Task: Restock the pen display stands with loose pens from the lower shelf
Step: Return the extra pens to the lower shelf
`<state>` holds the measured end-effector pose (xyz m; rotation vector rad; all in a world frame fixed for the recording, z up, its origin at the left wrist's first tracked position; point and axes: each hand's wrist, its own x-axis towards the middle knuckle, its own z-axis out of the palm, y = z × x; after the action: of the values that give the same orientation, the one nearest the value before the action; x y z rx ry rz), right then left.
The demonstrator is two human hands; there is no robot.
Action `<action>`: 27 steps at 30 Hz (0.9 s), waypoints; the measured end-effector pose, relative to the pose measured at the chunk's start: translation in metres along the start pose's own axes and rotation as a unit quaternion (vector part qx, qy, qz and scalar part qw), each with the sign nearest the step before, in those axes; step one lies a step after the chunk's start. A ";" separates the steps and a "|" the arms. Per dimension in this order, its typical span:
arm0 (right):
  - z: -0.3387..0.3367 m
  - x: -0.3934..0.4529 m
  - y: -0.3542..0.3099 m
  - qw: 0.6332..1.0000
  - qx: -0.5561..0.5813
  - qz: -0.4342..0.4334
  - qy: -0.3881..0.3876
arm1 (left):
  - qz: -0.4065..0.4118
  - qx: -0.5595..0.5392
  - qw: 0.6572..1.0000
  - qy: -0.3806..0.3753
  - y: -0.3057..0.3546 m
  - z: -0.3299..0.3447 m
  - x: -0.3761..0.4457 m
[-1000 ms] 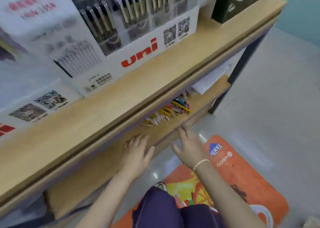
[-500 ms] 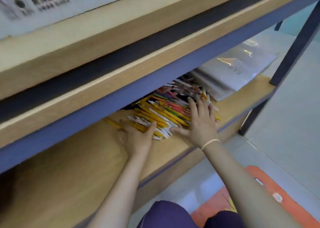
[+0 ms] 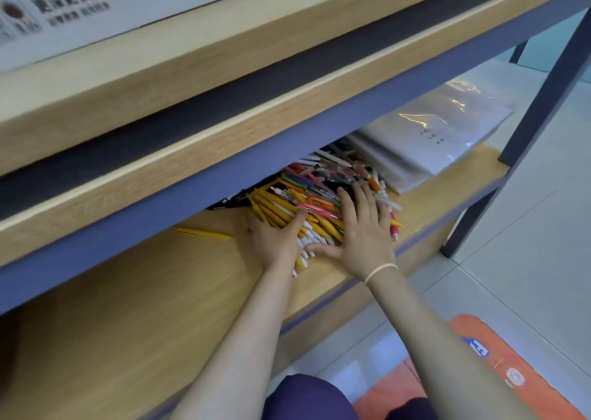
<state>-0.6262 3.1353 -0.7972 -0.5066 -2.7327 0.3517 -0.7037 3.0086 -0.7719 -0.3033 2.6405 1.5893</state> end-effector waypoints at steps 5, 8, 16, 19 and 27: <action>0.002 0.002 0.000 1.000 0.012 0.006 0.008 | -0.017 -0.086 0.996 -0.033 -0.001 -0.002 -0.006; 0.003 0.002 0.002 0.999 0.023 0.020 0.015 | -0.035 -0.143 0.987 -0.070 -0.006 -0.010 -0.009; 0.008 0.005 -0.008 0.998 0.002 0.058 0.024 | 0.010 -0.204 0.968 -0.146 -0.011 -0.021 -0.013; 0.009 0.007 -0.013 0.998 -0.009 0.064 0.018 | 0.011 -0.218 0.963 -0.158 -0.016 -0.023 -0.013; -0.010 0.001 -0.021 0.997 0.034 0.061 -0.040 | -0.064 -0.235 0.955 -0.168 -0.016 -0.063 -0.028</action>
<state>-0.6299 3.1188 -0.7819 -0.6553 -2.7614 0.5043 -0.6696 2.9501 -0.7528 -0.1902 1.9376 1.9981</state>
